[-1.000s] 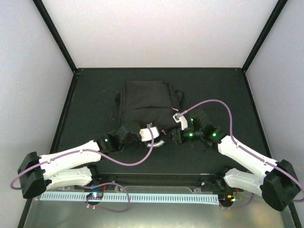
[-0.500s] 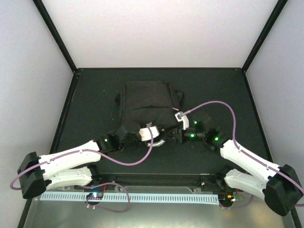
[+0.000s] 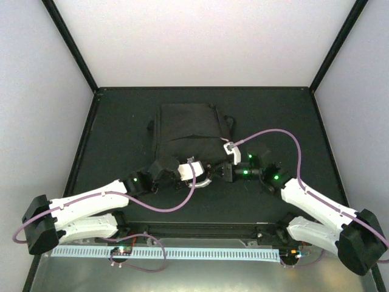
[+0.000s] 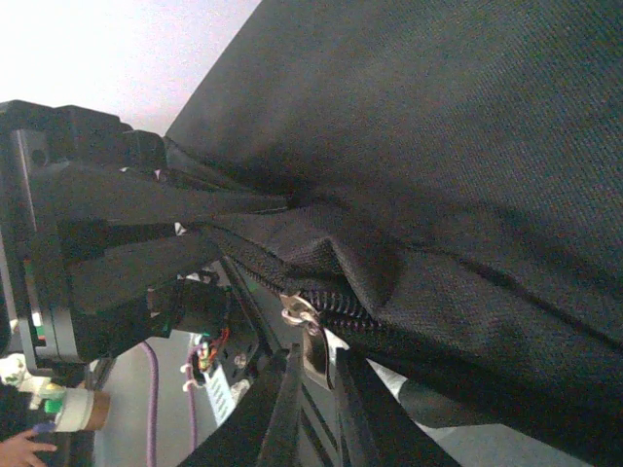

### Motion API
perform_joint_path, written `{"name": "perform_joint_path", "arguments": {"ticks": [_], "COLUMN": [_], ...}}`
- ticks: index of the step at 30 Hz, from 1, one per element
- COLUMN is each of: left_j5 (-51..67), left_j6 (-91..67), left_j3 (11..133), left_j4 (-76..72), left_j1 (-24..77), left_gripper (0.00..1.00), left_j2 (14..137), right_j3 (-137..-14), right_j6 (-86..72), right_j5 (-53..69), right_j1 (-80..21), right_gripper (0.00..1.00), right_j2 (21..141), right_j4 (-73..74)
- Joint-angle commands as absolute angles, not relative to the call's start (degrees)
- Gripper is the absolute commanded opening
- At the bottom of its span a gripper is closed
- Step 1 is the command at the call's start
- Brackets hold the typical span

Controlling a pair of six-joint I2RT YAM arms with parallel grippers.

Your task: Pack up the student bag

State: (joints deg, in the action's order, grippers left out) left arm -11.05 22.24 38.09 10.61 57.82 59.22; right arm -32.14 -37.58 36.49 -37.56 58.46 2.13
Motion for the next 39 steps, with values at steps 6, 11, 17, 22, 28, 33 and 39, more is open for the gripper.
{"name": "perform_joint_path", "arguments": {"ticks": [6,11,17,22,28,33,39], "left_j5": [-10.39,-11.29,-10.53,-9.78,-9.16,-9.18,-8.90], "left_j6": [21.86,21.97,21.65,21.39,21.18,21.14,20.68], "left_j3": [39.29,39.18,38.84,39.11,39.07,39.01,38.94], "left_j4": [5.07,6.52,5.87,5.41,5.46,5.46,5.26], "left_j1": [57.92,57.92,57.92,57.92,57.92,57.92,57.92], "left_gripper": [0.01,0.01,0.01,0.02,0.02,0.01,0.02], "left_j2": [57.15,56.42,55.55,55.89,55.61,55.46,55.54], "right_j3": [-36.98,-42.28,-42.35,-37.59,-32.64,-31.60,-30.17], "right_j6": [-31.64,-24.18,-22.45,-26.93,-33.27,-34.16,-37.37], "right_j5": [36.29,32.71,34.84,37.59,38.52,37.58,38.47], "right_j1": [-37.27,-37.24,-37.26,-37.42,-37.40,-37.44,-37.44], "right_gripper": [0.02,0.02,0.41,0.63,0.62,0.59,0.57], "right_j2": [58.66,59.23,60.72,58.56,57.73,57.17,57.45], "right_j4": [10.08,22.49,24.34,14.84,2.11,-0.70,-5.20]}}
